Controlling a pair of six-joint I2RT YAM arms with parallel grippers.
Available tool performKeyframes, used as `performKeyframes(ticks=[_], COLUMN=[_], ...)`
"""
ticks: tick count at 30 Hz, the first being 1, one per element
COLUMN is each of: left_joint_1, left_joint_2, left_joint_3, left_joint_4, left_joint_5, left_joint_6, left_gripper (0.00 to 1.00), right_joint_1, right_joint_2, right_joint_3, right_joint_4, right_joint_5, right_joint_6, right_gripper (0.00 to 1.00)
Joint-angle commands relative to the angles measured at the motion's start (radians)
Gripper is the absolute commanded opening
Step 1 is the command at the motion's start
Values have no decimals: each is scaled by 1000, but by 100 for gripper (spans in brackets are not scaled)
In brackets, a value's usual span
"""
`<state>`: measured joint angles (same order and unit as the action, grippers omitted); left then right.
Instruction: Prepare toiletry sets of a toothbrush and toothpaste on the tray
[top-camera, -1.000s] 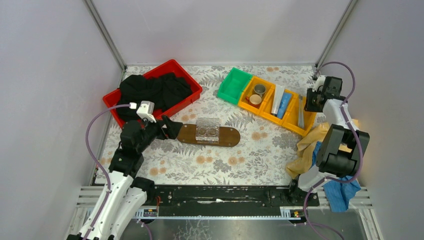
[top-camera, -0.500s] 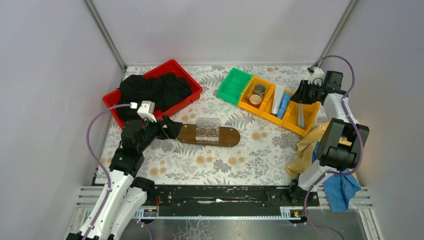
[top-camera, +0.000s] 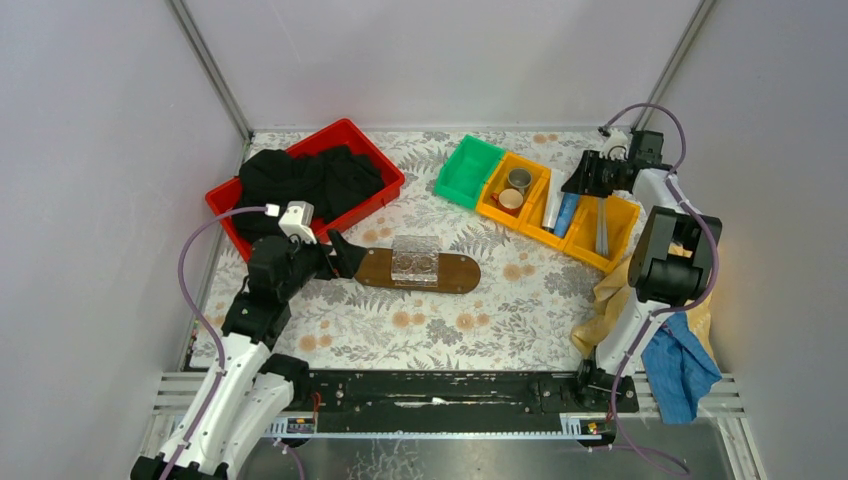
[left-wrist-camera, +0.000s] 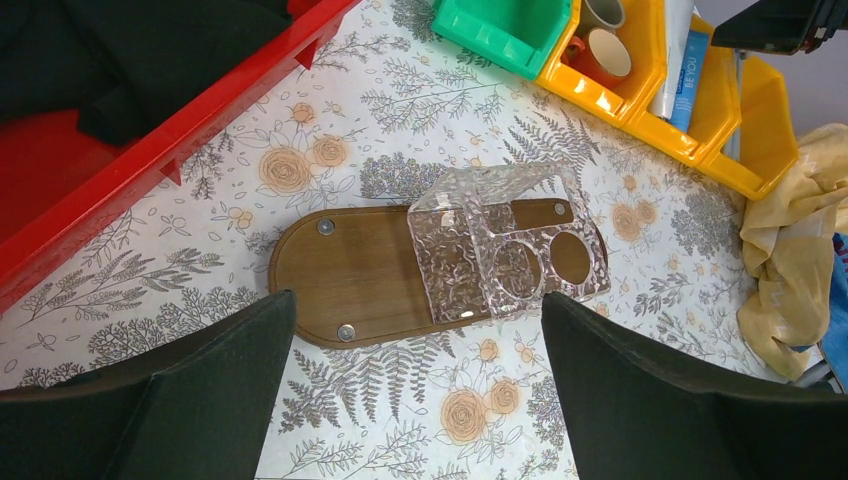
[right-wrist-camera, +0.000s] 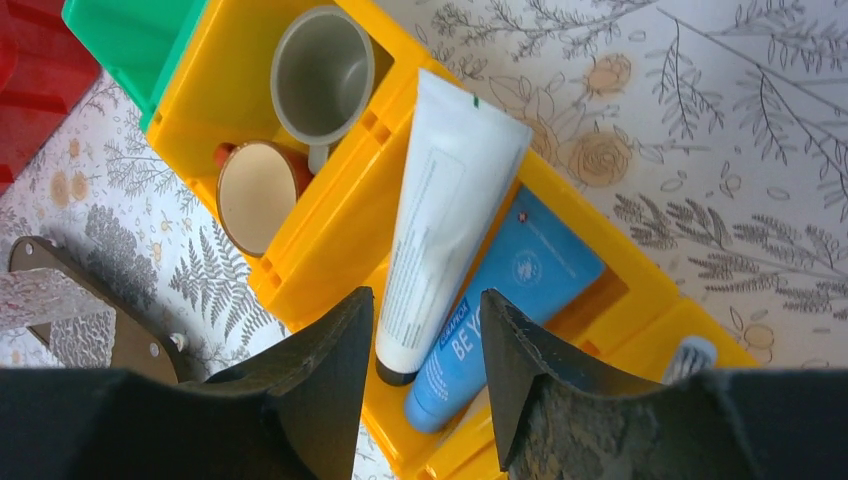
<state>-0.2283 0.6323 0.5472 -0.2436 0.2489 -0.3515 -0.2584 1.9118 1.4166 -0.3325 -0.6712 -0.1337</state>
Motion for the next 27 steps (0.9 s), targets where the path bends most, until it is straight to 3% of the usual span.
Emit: performKeyframes(ticks=[1, 20, 27], left_joint_1=[-2, -2, -2], left_joint_2=[0, 6, 9], left_joint_3=[23, 26, 27], left_joint_4=[6, 3, 0], left_joint_5=[-15, -11, -16], left_joint_6=[19, 20, 20], left_gripper=[100, 100, 100], right_joint_1=[18, 48, 76], right_joint_2=[33, 133, -54], right_joint_3=[77, 156, 33], right_joint_4=[4, -20, 94], right_joint_5=[20, 57, 6], right_joint_6=[15, 8, -64], right_gripper=[51, 55, 57])
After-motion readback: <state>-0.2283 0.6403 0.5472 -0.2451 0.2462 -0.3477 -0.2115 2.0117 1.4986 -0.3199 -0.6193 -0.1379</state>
